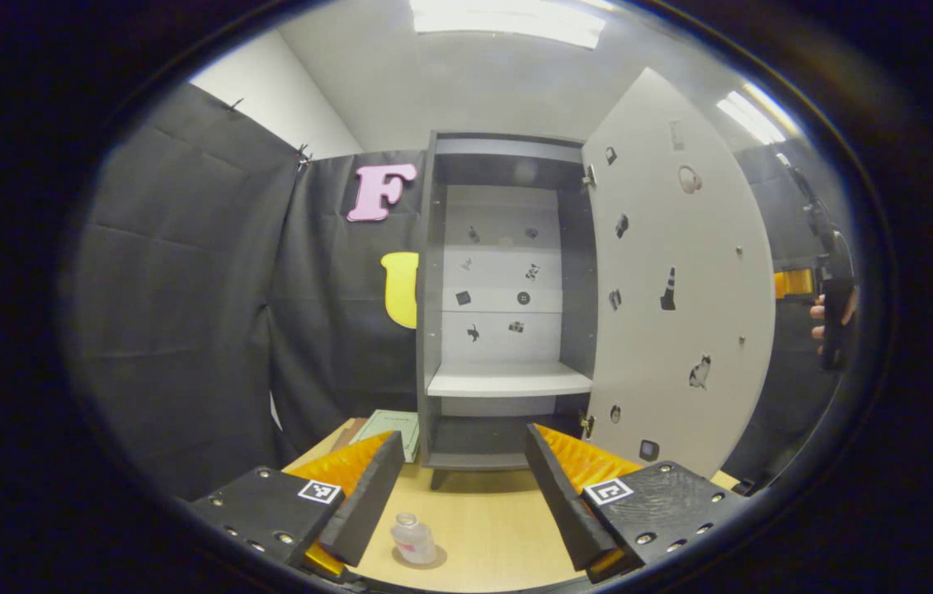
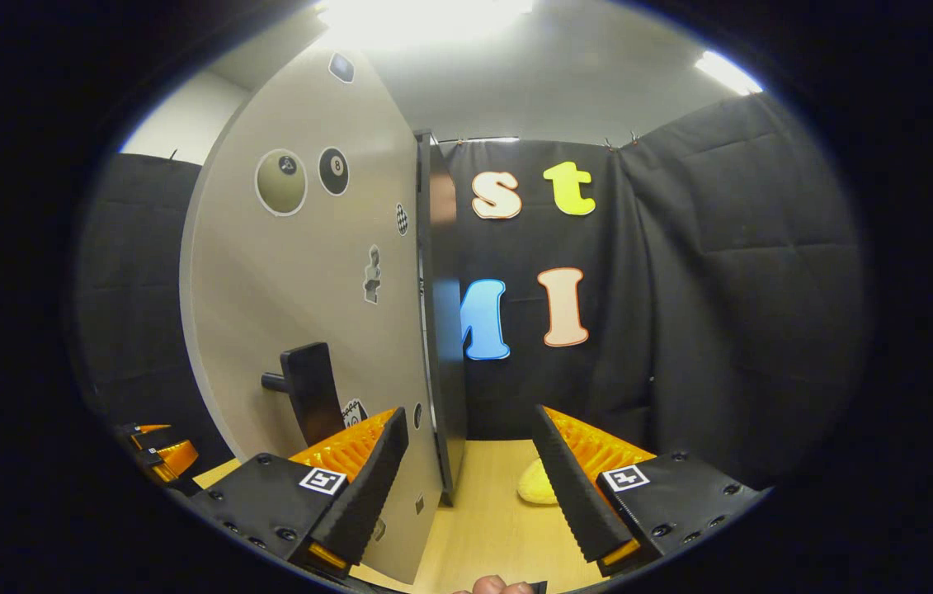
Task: Open the cabinet door with the right hand, grasp the bottle in the cabinet with the left hand and place it on the coaster, then close the cabinet door with the right hand.
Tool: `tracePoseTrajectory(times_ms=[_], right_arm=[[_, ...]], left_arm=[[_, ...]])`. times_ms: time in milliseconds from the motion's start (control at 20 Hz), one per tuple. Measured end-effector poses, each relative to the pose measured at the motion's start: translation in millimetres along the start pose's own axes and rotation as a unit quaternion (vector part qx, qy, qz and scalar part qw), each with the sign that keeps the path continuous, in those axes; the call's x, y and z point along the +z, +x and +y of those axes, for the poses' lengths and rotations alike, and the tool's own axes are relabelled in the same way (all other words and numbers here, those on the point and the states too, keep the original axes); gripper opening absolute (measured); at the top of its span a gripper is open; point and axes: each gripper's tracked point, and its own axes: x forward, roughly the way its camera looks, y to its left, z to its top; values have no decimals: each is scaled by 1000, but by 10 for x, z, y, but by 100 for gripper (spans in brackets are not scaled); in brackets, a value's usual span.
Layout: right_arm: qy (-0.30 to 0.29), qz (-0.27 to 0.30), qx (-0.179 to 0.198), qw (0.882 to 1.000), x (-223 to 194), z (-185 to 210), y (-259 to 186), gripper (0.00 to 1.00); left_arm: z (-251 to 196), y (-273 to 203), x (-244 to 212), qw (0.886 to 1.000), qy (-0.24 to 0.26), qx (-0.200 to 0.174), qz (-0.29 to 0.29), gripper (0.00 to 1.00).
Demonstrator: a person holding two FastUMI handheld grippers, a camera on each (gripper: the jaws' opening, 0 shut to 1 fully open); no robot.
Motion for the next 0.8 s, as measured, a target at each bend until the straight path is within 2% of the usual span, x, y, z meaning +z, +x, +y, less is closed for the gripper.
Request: tracePoseTrajectory(times_ms=[150, 350, 650, 750, 800], right_arm=[[-3, 0, -32, 999, -15, 87, -44, 97], [26, 9, -47, 999, -87, 368, -108, 96], [10, 4, -50, 999, -70, 926, -153, 97], [1, -3, -51, 999, -69, 1075, -141, 97], [2, -5, -52, 999, -62, 1144, -105, 97]], left_arm=[[221, 71, 15, 1000, -22, -16, 8, 91], [635, 140, 40, 1000, -8, -26, 10, 88], [1203, 97, -96, 999, -6, -31, 20, 88], [1386, 61, -140, 999, -5, -31, 22, 94], [1468, 58, -153, 999, -5, -29, 23, 89]])
